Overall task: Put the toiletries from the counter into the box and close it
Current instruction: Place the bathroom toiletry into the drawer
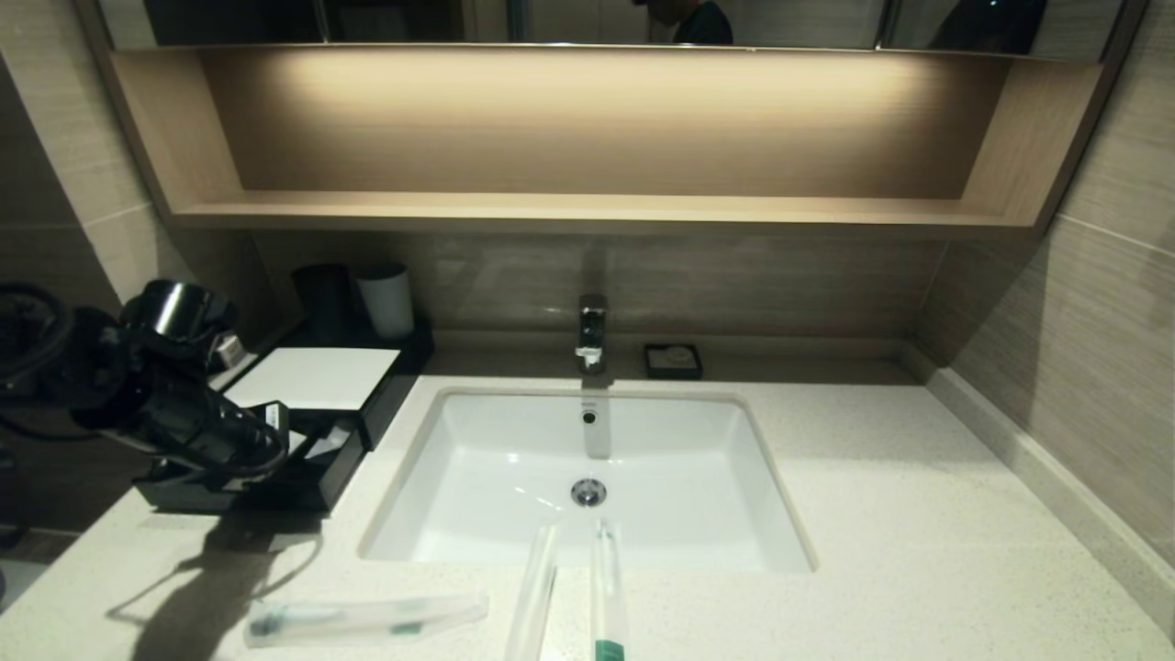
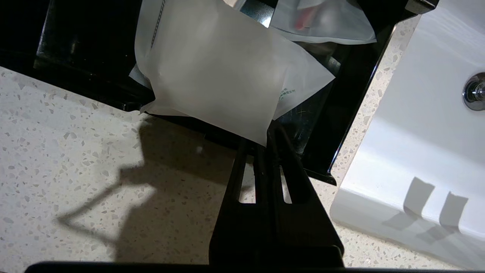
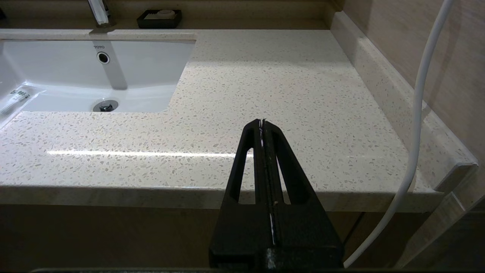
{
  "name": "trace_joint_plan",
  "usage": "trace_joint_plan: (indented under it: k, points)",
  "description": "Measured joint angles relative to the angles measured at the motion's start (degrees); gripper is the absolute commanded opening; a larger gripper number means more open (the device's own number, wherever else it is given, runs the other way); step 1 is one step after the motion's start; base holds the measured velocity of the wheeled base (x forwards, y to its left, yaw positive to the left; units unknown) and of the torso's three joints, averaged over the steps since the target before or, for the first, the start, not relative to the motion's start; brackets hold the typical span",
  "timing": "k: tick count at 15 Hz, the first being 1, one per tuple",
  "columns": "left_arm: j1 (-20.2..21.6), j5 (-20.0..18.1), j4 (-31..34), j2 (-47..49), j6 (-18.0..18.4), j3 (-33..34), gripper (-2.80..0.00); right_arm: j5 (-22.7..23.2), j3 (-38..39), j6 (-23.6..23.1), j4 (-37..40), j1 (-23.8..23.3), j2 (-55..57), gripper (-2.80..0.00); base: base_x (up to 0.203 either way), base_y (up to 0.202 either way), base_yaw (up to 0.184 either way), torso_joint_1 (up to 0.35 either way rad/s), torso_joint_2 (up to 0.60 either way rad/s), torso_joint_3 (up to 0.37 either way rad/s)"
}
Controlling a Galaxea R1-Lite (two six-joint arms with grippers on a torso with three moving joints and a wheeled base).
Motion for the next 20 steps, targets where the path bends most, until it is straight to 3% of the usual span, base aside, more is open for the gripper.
trace_joint_plan:
  k: [20]
  points:
    - [-1.4, 0.1, 0.1, 5.9, -4.5, -3.4, -2.8, 0.0, 0.0, 0.0, 0.0, 0.0, 0.0, -2.8, 0.0, 0.0, 0.0, 0.0, 0.0, 0.0]
